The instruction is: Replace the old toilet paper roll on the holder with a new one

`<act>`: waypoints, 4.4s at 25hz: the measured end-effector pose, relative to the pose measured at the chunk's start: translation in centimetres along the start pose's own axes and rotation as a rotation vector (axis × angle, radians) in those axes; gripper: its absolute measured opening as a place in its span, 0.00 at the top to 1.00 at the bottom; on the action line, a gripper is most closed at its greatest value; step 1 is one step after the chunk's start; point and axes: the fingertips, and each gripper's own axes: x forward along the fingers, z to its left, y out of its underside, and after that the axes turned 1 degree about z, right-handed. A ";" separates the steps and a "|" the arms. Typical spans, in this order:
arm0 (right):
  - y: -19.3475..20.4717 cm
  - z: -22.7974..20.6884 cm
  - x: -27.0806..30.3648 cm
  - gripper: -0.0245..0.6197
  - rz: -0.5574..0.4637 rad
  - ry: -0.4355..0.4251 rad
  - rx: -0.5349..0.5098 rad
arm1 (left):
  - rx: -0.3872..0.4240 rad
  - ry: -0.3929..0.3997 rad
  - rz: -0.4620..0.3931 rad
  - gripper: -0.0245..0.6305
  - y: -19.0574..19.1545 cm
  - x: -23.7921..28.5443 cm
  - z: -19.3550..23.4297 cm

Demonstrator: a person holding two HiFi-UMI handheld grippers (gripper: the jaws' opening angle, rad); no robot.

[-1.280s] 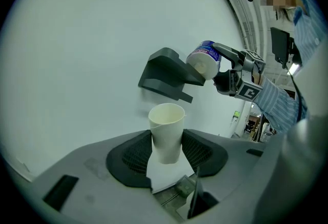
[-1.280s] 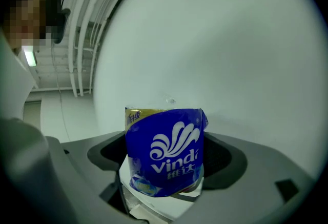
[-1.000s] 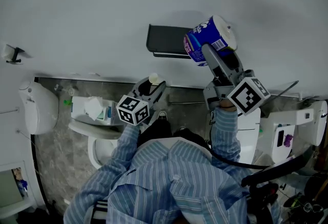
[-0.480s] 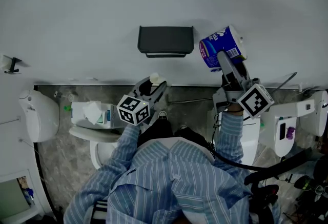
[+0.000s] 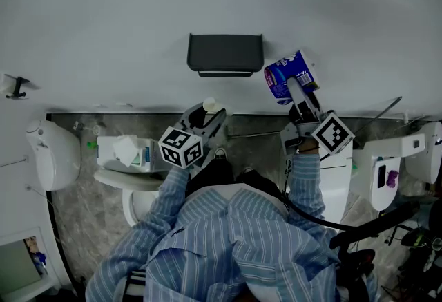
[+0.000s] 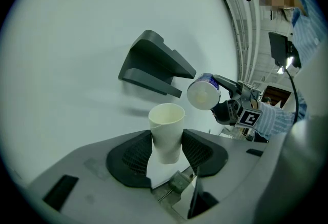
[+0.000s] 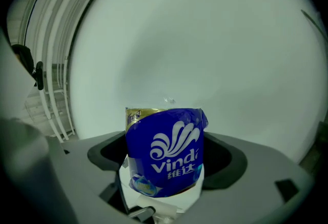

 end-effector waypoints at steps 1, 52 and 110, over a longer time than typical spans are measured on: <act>0.3 -0.5 0.2 0.28 0.004 -0.004 0.025 | -0.001 -0.003 0.001 0.68 -0.1 0.1 0.0; 15.4 3.0 9.4 0.31 0.326 -0.225 0.509 | -0.072 -0.104 -0.064 0.68 0.2 -3.2 4.8; 21.0 3.4 -9.5 0.80 0.605 -0.215 0.144 | -0.081 -0.248 -0.052 0.68 7.8 -10.1 -11.0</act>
